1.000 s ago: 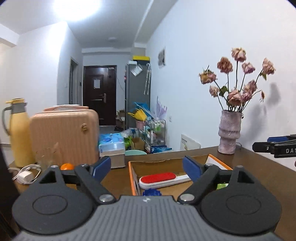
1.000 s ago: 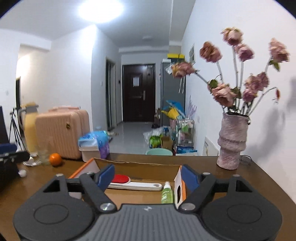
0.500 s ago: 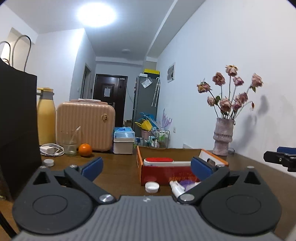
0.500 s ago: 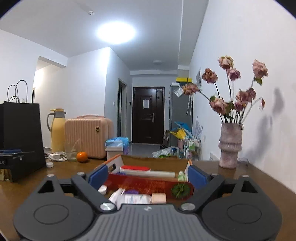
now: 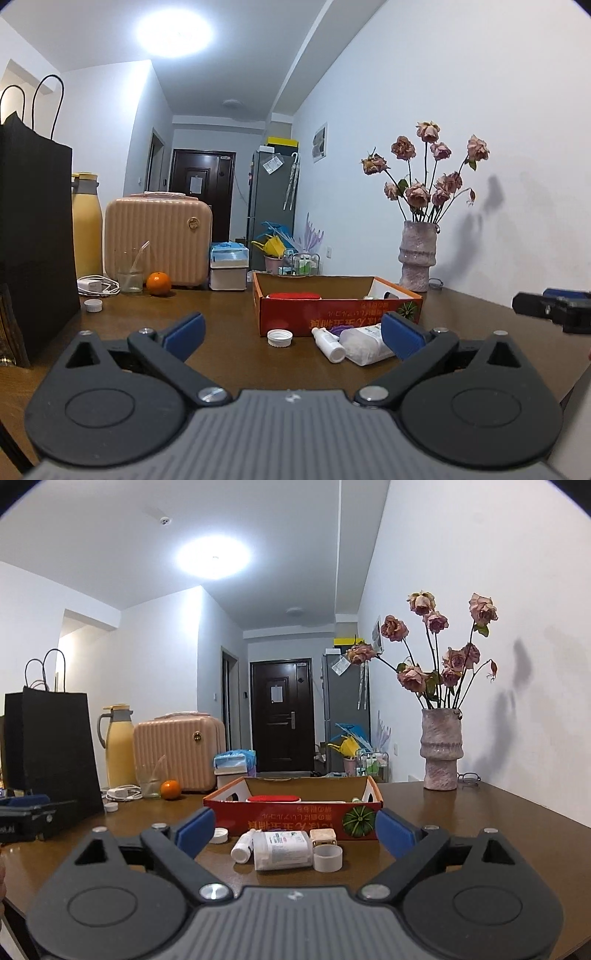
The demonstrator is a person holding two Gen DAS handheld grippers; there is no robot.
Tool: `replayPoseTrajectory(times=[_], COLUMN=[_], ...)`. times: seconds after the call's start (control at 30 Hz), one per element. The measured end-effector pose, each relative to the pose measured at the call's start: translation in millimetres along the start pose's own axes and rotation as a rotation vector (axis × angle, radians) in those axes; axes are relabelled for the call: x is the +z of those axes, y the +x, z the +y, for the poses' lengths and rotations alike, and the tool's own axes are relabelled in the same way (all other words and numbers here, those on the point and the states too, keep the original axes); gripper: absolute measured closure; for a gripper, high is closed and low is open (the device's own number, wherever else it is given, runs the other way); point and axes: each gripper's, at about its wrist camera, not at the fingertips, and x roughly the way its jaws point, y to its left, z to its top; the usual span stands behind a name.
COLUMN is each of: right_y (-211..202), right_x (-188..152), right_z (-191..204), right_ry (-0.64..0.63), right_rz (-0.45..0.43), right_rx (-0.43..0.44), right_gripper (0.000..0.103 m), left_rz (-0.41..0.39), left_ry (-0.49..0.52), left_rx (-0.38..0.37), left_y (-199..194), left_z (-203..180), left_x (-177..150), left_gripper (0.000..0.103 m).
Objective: Organize rigid objects
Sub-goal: 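Withdraw both tools from the box back over the table, then grasp the white pill bottle with the left tool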
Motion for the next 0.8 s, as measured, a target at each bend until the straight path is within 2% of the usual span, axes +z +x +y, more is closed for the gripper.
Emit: replayPoseTrajectory(times=[0.13, 0.37, 0.57, 0.7, 0.73, 0.8], right_y=[0.5, 25.7, 73.4, 114.8, 125.7, 148.9], right_x=[-5.3, -18.0, -25.3, -23.4, -22.2, -17.8], right_z=[3.0, -5.9, -14.8, -21.5, -23.1, -27.8], right_ry=[-0.017, 0.033, 0.042, 0.020, 0.014, 0.013], right_rz=[0.001, 0.058, 0.165, 0.248, 0.264, 0.291], right_rx=[-0.003, -0.008, -0.034, -0.035, -0.034, -0.025], right_gripper=[0.009, 0.009, 0.010, 0.015, 0.016, 0.019], left_rz=[0.008, 0.082, 0.218, 0.292, 0.309, 0.332], left_ry=[0.003, 0.018, 0.010, 0.024, 0.026, 0.031], left_rx=[-0.002, -0.004, 0.006, -0.006, -0.021, -0.042], left_y=[2.8, 31.8, 88.7, 134.2, 148.4, 173.7], left_z=[-1.6, -4.1, -1.2, -1.1, -2.3, -6.8], left_x=[-2.6, -15.6, -21.7, -16.4, -14.6, -11.5], left_gripper=[0.000, 0.000, 0.000, 0.000, 0.002, 0.014])
